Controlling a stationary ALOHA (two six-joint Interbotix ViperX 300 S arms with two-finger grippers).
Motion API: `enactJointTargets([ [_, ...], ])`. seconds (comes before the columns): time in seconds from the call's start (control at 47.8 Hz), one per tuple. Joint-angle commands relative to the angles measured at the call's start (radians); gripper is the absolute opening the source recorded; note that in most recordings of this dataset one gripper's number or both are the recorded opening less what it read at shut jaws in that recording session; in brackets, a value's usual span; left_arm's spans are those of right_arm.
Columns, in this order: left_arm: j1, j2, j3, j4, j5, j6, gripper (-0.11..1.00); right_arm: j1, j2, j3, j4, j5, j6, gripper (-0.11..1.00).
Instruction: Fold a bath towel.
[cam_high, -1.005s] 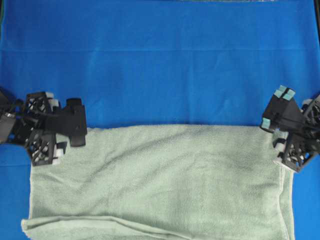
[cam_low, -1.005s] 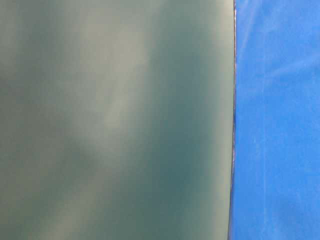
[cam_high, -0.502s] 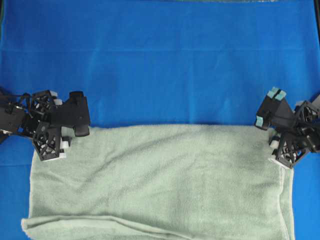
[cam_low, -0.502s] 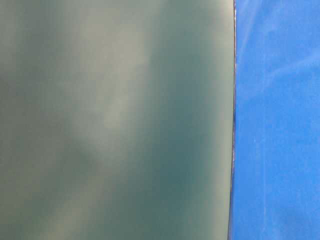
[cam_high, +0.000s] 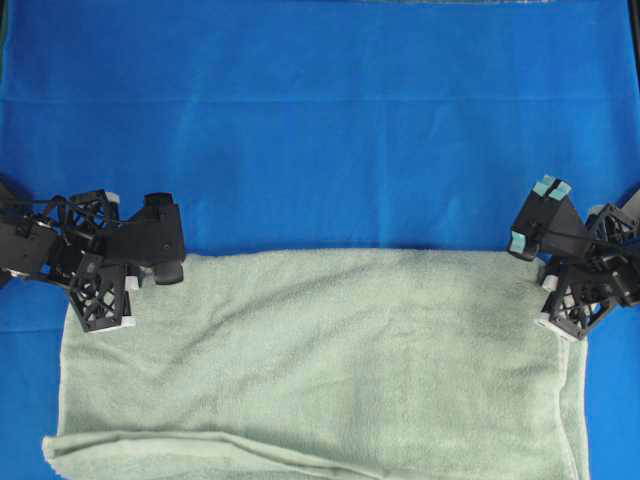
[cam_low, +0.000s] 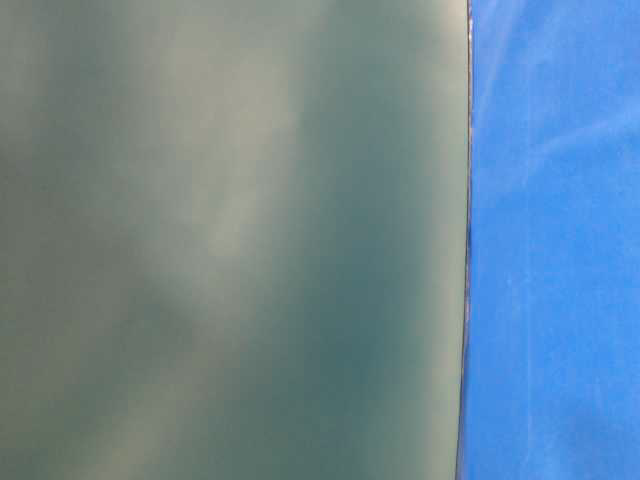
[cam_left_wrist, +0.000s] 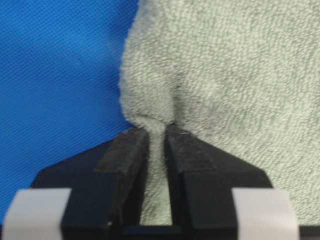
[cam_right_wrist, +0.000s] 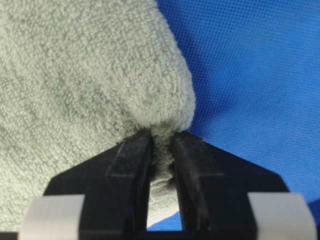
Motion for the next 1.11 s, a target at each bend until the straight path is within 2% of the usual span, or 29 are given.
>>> enactJointTargets([
  [0.0,-0.006,-0.051,-0.057,0.000,0.078,-0.002,0.09,0.008,-0.057,-0.075,0.000,0.083,0.000,0.18],
  [0.147,-0.051,-0.164,-0.169,0.000,0.230,0.000,0.09,0.044,-0.153,-0.215,-0.015,0.299,-0.017,0.18],
  [0.293,-0.100,-0.272,-0.276,0.000,0.405,-0.003,0.09,0.101,-0.230,-0.367,-0.075,0.488,-0.043,0.18],
  [0.565,-0.173,-0.383,-0.502,0.000,0.744,-0.012,0.09,0.181,-0.272,-0.566,-0.245,0.664,-0.074,0.18],
  [0.712,-0.215,-0.377,-0.611,0.000,0.808,-0.049,0.09,0.179,-0.268,-0.597,-0.345,0.693,-0.103,0.18],
  [0.795,-0.252,-0.362,-0.655,0.000,0.793,-0.101,0.09,0.124,-0.265,-0.594,-0.408,0.733,-0.112,0.18],
  [0.9,-0.301,-0.334,-0.681,0.000,0.750,-0.173,0.09,0.017,-0.264,-0.591,-0.480,0.779,-0.135,0.18],
  [1.005,-0.360,-0.302,-0.698,0.002,0.701,-0.229,0.09,-0.130,-0.261,-0.594,-0.537,0.772,-0.199,0.18],
  [1.088,-0.407,-0.281,-0.710,0.011,0.666,-0.256,0.09,-0.256,-0.253,-0.597,-0.552,0.713,-0.279,0.18],
])
